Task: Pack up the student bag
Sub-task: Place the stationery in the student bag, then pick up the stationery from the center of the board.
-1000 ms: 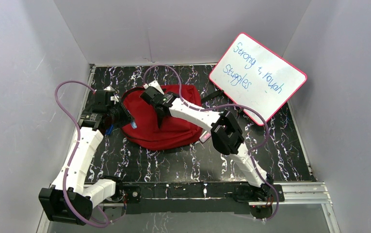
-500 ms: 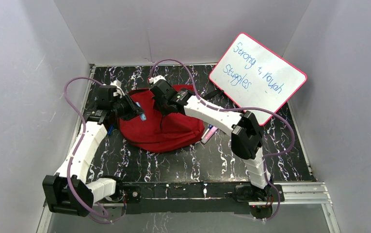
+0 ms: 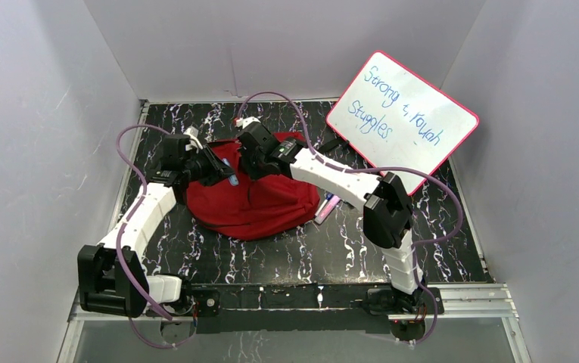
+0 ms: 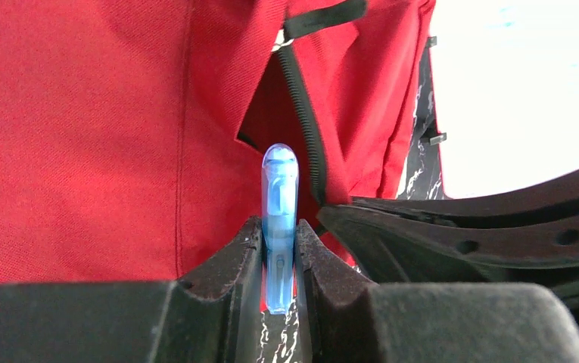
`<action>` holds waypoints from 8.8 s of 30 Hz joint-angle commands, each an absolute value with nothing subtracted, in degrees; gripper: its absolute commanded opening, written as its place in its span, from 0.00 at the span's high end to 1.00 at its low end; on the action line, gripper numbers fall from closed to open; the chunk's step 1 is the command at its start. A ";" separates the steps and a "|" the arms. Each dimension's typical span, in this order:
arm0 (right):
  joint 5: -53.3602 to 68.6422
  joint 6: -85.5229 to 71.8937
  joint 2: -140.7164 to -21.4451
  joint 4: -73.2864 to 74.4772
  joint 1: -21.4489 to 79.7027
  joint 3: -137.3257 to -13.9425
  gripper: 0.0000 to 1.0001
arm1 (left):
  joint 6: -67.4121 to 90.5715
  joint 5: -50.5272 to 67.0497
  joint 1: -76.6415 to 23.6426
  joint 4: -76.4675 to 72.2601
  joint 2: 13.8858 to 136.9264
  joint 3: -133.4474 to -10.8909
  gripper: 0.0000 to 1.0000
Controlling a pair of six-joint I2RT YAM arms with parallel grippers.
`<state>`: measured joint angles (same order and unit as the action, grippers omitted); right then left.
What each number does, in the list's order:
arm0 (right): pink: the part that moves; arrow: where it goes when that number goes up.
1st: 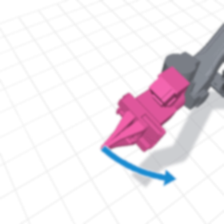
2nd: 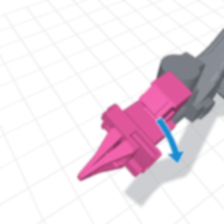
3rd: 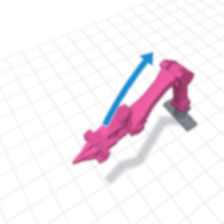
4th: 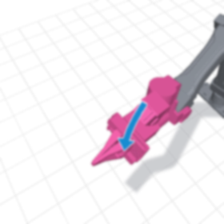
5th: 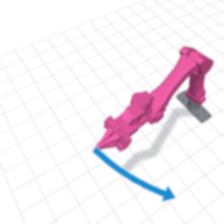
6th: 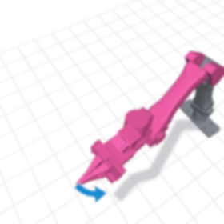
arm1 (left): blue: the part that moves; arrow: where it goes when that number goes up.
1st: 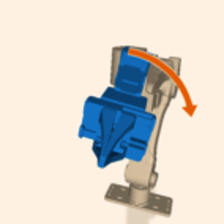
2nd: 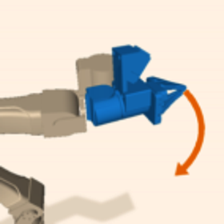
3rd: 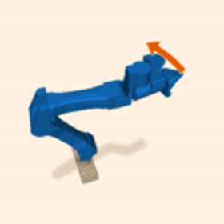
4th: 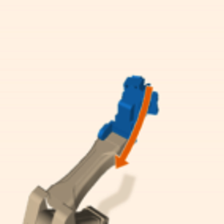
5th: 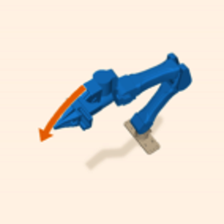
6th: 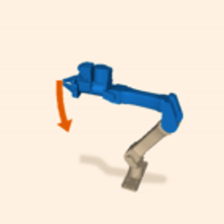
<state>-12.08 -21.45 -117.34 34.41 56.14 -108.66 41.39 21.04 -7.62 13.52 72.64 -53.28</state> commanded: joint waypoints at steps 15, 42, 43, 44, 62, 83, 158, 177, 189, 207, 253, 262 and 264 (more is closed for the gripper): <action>-0.35 -30.33 -108.60 25.13 53.54 -103.82 0.94 | 50.85 19.05 -11.99 -5.60 76.50 -46.11 1.00; 7.53 -32.61 -107.16 21.22 51.03 -99.31 0.94 | 48.05 21.97 -21.27 -14.30 90.26 -48.95 0.74; 7.53 -32.59 -107.11 21.19 50.85 -99.03 0.94 | 47.48 21.53 -21.27 -12.93 90.14 -49.53 0.69; 7.56 -32.59 -107.01 21.18 50.82 -98.82 0.94 | 46.80 21.10 -21.27 -11.54 89.81 -50.04 0.64; 8.91 -32.85 -106.03 19.99 49.01 -94.45 0.93 | 38.89 8.01 -21.27 10.38 85.01 -52.46 0.30; 10.59 -33.24 -107.39 19.78 48.87 -93.25 0.89 | 30.93 -8.07 -21.27 23.49 79.65 -56.79 0.48; 10.41 -32.61 -107.72 20.43 47.90 -91.46 0.71 | 22.56 -16.96 -21.80 35.09 77.60 -68.46 0.73; -19.75 -35.17 -84.78 30.94 44.63 -71.62 0.37 | 29.79 -13.47 -21.80 34.44 66.84 -61.91 0.61; -20.40 -47.34 -84.06 35.25 42.02 -62.46 0.36 | 30.41 -11.26 -21.80 33.43 67.15 -61.23 0.60; -17.88 -48.34 -90.86 31.82 37.95 -59.52 0.37 | 30.58 -9.67 -21.80 33.49 67.15 -60.70 0.60; 8.08 -33.89 -71.87 16.16 37.70 -54.32 0.78 | 50.67 15.15 -25.43 11.73 65.83 -54.81 0.40; 19.47 -34.41 -74.63 8.88 39.96 -58.37 0.87 | 52.85 13.64 -30.85 7.17 69.09 -56.23 0.36; 19.60 -34.28 -75.49 8.58 40.33 -59.34 0.88 | 53.14 13.18 -31.70 6.91 69.61 -56.15 0.36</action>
<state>15.11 -35.29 -74.39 13.91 39.48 -55.11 51.75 13.17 -30.13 9.04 68.95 -54.85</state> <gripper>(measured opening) 0.353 0.643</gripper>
